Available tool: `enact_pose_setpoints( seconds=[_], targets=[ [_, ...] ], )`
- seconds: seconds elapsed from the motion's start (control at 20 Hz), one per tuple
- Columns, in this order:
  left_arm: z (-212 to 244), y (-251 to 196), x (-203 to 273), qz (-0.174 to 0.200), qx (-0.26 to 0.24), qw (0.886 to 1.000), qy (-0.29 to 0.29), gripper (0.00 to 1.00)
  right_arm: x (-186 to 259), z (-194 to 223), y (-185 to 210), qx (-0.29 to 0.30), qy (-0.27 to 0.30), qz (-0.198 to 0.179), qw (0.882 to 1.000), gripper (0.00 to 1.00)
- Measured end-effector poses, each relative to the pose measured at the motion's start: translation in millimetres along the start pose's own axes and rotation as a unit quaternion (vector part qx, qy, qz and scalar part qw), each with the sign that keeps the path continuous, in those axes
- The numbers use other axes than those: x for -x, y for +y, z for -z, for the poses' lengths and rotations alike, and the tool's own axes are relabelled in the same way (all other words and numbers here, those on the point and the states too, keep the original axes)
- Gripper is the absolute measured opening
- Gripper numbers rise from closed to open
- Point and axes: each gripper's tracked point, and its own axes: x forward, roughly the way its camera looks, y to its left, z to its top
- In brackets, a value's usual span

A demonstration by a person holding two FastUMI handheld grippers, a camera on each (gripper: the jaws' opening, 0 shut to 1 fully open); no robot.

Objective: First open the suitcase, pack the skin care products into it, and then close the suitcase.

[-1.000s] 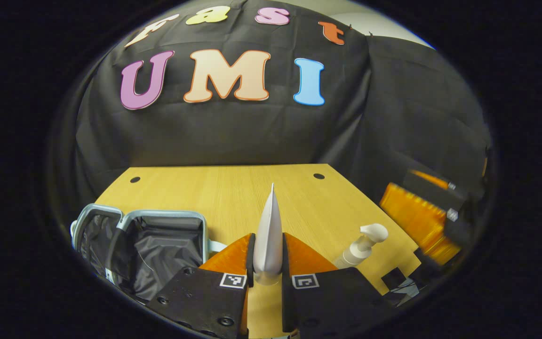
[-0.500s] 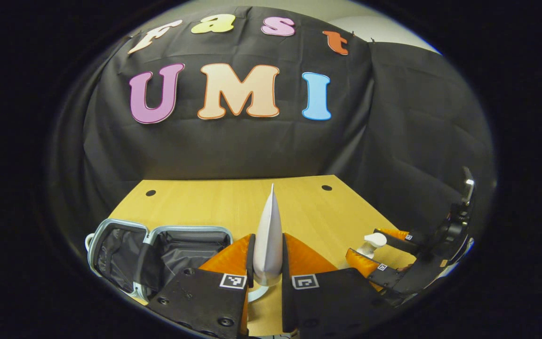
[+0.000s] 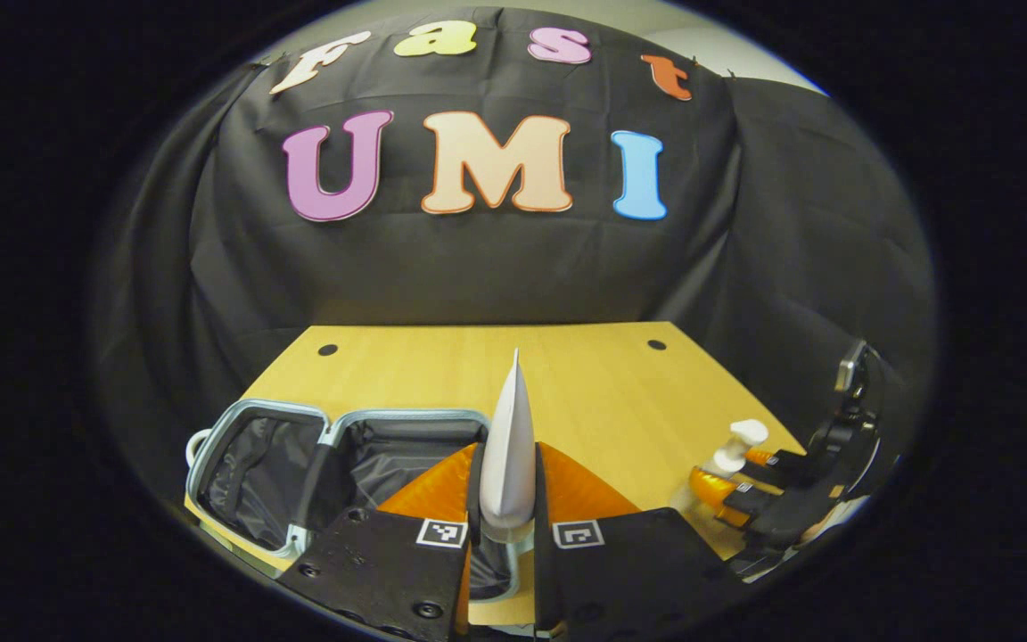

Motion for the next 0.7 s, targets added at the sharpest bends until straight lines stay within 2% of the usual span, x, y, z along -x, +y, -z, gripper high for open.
enact_pose_setpoints(
  seconds=[0.15, 0.35, 0.5, 0.7],
  targets=[
    [22, 37, -7, -0.033, 0.000, 0.998, 0.049, 0.20, 6, -18, 10, -0.021, -0.007, -0.012, 1.000, 0.55],
    [64, 79, -25, -0.063, -0.003, 0.989, 0.130, 0.20, 15, -49, 22, -0.030, -0.026, -0.020, 0.999, 0.55],
    [98, 95, -40, -0.063, 0.012, 0.980, 0.186, 0.21, 25, -71, 32, -0.042, -0.040, -0.025, 0.998, 0.54],
    [128, 107, -59, -0.062, 0.025, 0.972, 0.227, 0.21, 37, -96, 43, -0.052, -0.052, -0.032, 0.997, 0.55]
  ],
)
